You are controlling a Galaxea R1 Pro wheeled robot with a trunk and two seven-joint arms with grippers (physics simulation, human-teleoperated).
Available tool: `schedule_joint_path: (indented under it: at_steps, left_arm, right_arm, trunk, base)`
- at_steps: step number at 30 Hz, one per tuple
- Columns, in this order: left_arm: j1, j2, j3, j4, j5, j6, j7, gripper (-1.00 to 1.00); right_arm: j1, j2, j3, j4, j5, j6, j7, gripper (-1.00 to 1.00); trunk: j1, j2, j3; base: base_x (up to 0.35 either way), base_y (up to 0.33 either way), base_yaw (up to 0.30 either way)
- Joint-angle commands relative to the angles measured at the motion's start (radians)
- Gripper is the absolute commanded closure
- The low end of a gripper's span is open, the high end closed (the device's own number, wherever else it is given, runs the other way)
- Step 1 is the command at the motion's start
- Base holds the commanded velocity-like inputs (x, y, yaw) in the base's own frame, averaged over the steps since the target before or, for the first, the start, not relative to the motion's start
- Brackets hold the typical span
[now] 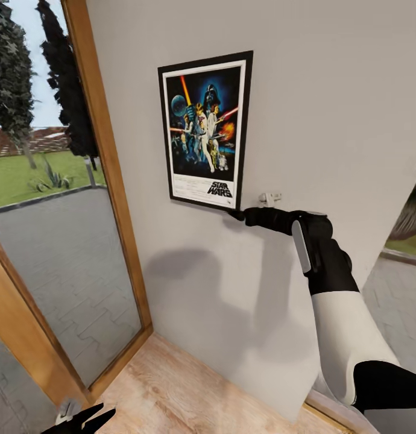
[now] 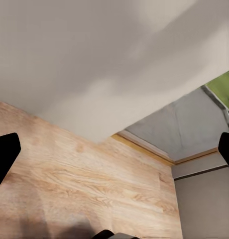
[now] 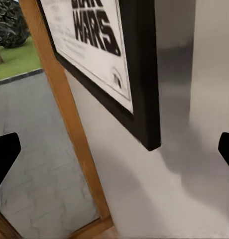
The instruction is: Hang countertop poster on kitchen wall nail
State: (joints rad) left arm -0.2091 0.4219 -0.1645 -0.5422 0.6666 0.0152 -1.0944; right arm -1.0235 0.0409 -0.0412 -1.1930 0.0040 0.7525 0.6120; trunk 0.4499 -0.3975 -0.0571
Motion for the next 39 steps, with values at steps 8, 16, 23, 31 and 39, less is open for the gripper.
schedule_joint_path:
  at_steps: [8, 16, 23, 31, 39]
  left_arm:
    - [-0.001, 0.002, -0.007, 0.001, 0.01, 0.002, -0.001, -1.0]
    - [-0.001, 0.003, -0.007, 0.007, 0.013, 0.003, -0.002, -1.0]
    - [-0.001, 0.001, -0.009, 0.01, 0.017, 0.003, -0.002, -1.0]
    - [-0.001, -0.054, -0.016, 0.048, 0.012, 0.004, 0.007, -1.0]
    - [-0.001, -0.061, -0.014, 0.434, 0.01, -0.026, 0.103, -1.0]
  right_arm:
    - [0.01, 0.001, -0.002, -0.008, -0.073, 0.005, 0.012, -1.0]
    - [0.279, -0.015, -0.003, -0.086, -0.2, -0.085, 0.144, -1.0]
    - [0.598, -0.065, -0.006, -0.076, -0.203, -0.244, 0.249, -1.0]
    - [0.907, -0.129, -0.154, 0.275, -0.198, -0.402, 0.26, -1.0]
    - [0.92, -0.261, -0.165, 1.01, -0.199, -0.78, 0.049, -1.0]
  trunk:
    - [0.0, -0.003, -0.002]
    - [0.0, -0.003, -0.002]
    - [0.0, -0.003, -0.002]
    - [0.0, -0.003, -0.002]
    - [0.0, -0.003, -0.002]
  base:
    - [-0.323, 0.0, 0.0]
    - [-0.234, 0.0, 0.0]
    - [-0.033, 0.0, 0.0]
    - [-0.001, 0.0, 0.0]
    - [0.0, 0.0, 0.0]
